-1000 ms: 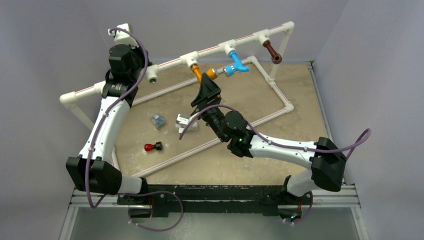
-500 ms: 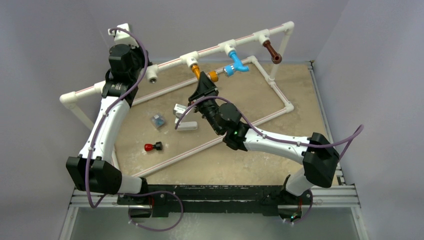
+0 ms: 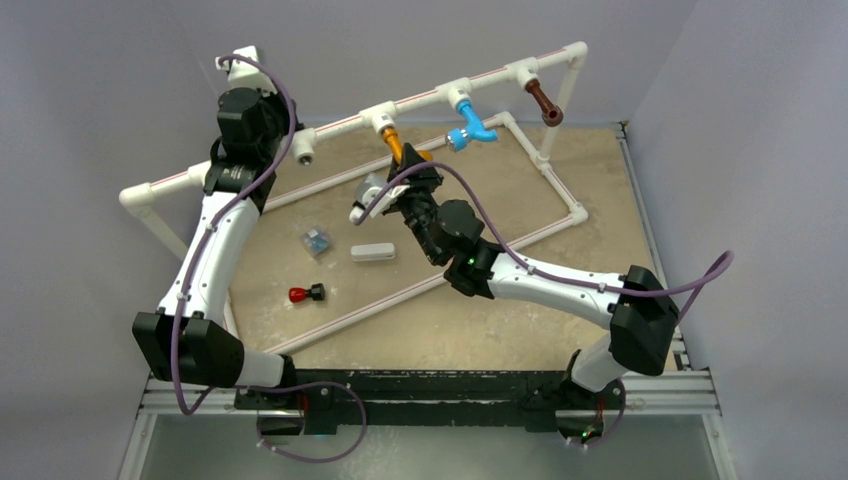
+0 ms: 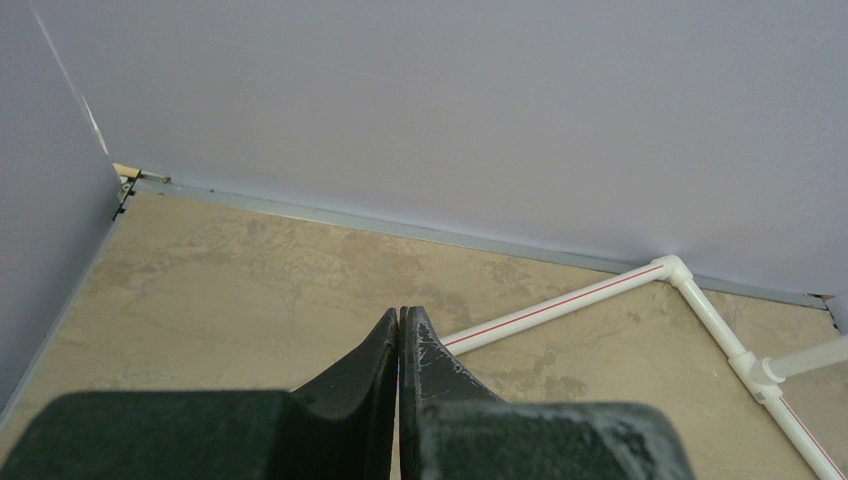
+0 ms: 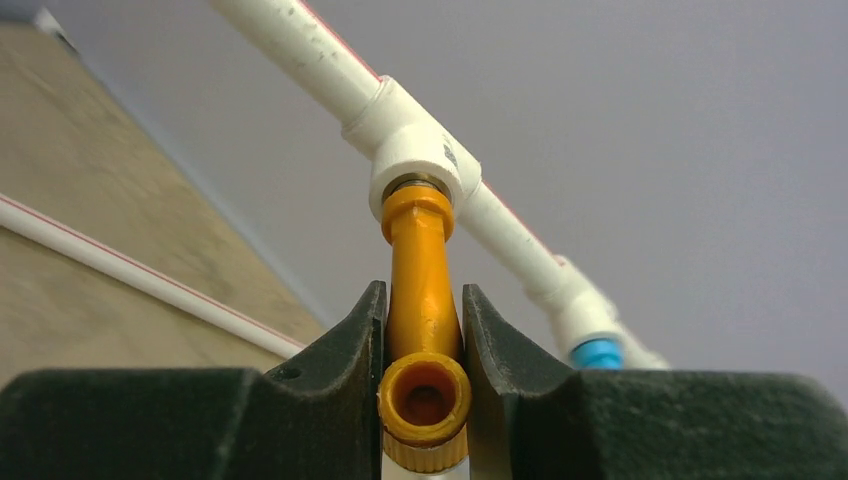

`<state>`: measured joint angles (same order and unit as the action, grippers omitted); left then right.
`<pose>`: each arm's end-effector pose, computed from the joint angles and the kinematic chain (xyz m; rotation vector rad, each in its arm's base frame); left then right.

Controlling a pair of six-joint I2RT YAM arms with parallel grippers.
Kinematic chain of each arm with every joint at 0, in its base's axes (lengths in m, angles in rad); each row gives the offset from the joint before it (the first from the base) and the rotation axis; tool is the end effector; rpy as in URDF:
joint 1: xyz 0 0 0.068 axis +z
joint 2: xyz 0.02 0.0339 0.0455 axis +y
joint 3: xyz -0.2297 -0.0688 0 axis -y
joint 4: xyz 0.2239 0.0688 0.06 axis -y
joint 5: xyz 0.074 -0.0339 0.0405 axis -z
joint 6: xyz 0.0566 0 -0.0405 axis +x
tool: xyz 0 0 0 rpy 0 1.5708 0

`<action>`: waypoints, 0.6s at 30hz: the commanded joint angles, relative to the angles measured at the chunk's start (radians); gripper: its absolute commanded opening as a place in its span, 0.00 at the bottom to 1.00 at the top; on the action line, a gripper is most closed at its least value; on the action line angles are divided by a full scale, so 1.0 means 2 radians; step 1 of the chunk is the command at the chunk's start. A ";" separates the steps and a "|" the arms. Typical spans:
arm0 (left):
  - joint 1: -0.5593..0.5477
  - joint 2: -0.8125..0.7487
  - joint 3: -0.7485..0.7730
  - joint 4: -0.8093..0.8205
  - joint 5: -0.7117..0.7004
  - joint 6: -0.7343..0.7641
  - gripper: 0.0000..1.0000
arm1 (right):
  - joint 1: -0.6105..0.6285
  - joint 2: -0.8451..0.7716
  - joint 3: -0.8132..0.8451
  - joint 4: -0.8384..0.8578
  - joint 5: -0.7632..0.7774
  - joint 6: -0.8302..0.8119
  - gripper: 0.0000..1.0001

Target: Install the water faucets

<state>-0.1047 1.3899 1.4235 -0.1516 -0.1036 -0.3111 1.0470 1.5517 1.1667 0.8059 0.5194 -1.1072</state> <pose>0.3286 -0.0286 0.3916 -0.2517 1.6743 -0.2244 0.2034 0.2960 0.3650 -0.7718 0.9390 -0.3509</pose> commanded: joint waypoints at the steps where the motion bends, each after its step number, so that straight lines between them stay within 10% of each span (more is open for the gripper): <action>1: -0.001 0.030 -0.023 -0.088 0.013 0.003 0.00 | -0.010 -0.018 0.041 -0.015 0.006 0.276 0.00; 18: -0.001 0.028 -0.024 -0.090 0.016 0.001 0.00 | -0.079 -0.057 0.003 0.004 -0.079 0.887 0.00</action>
<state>-0.0998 1.3930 1.4258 -0.1459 -0.1001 -0.3119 0.9665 1.4960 1.1889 0.7017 0.5034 0.2325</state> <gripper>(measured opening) 0.002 0.286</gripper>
